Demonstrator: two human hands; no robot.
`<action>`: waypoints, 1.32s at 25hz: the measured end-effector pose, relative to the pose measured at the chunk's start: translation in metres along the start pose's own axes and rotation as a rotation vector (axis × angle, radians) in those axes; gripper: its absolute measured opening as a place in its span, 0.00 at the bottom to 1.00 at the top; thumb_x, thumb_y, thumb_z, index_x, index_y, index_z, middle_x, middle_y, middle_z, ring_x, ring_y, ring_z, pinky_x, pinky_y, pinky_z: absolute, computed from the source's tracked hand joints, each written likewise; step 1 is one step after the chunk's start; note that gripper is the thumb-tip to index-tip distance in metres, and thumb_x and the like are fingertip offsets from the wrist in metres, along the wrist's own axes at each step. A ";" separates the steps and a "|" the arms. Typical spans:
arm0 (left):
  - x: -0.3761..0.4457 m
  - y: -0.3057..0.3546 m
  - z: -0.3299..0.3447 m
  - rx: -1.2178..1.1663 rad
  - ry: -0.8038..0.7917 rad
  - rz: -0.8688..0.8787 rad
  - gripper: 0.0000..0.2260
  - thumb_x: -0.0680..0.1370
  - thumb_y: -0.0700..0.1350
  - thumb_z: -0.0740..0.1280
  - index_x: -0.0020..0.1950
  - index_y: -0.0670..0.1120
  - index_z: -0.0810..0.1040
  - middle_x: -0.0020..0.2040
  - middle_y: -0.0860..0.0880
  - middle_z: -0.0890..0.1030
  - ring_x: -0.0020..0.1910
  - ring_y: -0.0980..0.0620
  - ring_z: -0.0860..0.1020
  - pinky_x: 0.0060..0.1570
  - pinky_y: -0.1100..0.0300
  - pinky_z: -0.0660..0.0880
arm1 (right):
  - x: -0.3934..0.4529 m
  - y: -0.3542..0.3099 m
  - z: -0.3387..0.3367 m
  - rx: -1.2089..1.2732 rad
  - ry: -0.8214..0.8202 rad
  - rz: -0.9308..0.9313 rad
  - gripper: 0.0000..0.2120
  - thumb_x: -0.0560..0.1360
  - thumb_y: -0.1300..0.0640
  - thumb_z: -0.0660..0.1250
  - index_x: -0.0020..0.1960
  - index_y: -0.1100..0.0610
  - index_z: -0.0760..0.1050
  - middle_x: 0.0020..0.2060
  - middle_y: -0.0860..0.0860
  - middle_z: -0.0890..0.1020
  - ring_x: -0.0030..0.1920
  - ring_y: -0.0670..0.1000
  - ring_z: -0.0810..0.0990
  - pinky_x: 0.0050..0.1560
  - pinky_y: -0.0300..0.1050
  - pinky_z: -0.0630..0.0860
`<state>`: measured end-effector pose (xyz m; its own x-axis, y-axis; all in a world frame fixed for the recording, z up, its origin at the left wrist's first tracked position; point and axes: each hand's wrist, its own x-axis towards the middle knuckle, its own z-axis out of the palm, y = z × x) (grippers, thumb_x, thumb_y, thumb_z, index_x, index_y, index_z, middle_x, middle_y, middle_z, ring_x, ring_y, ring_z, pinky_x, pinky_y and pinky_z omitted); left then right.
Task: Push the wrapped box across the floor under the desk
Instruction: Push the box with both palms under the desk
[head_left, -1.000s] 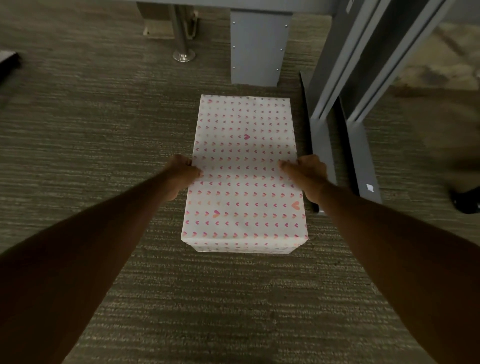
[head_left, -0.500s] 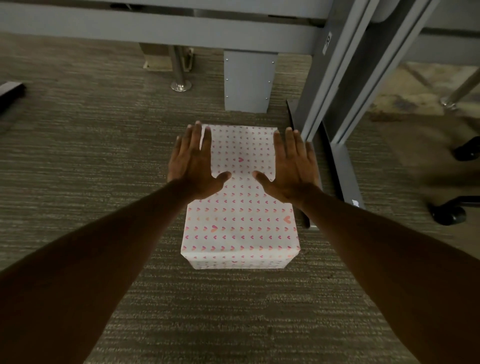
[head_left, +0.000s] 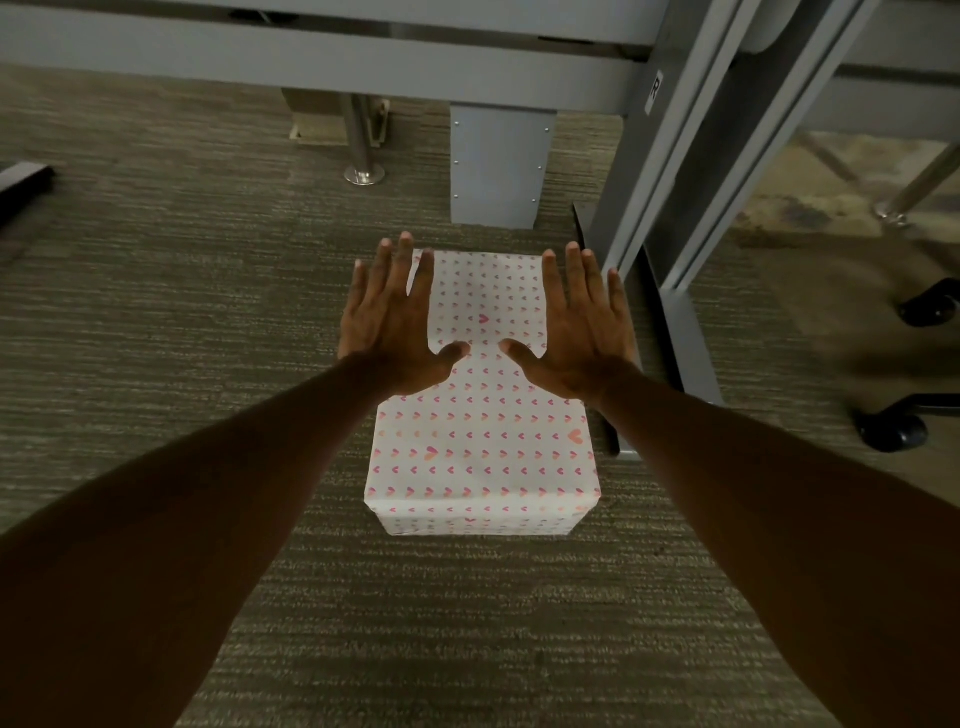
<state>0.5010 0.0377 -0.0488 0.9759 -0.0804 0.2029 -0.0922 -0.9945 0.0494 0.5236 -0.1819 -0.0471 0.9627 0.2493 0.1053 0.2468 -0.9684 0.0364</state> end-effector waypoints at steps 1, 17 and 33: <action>0.001 0.001 0.001 0.007 -0.001 -0.002 0.50 0.71 0.70 0.62 0.81 0.44 0.44 0.81 0.40 0.42 0.80 0.40 0.40 0.77 0.41 0.42 | 0.001 0.001 0.000 0.006 0.001 0.002 0.52 0.73 0.25 0.51 0.83 0.56 0.38 0.83 0.60 0.41 0.83 0.61 0.40 0.81 0.63 0.38; 0.003 0.000 0.027 -0.050 0.009 -0.038 0.47 0.72 0.69 0.61 0.81 0.46 0.47 0.82 0.40 0.44 0.80 0.40 0.43 0.75 0.45 0.42 | -0.001 0.009 0.017 0.075 -0.031 0.048 0.53 0.74 0.27 0.57 0.83 0.57 0.37 0.83 0.60 0.41 0.83 0.62 0.40 0.79 0.58 0.37; -0.022 -0.017 0.063 -0.458 -0.198 -0.473 0.36 0.72 0.52 0.72 0.76 0.44 0.61 0.73 0.40 0.66 0.73 0.38 0.64 0.65 0.44 0.70 | -0.012 0.017 0.053 0.426 -0.152 0.255 0.41 0.74 0.40 0.70 0.78 0.57 0.58 0.72 0.61 0.70 0.71 0.64 0.71 0.68 0.61 0.74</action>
<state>0.4939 0.0519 -0.1155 0.9457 0.3011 -0.1227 0.3206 -0.8005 0.5063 0.5225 -0.2013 -0.1006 0.9955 0.0312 -0.0891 -0.0054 -0.9237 -0.3831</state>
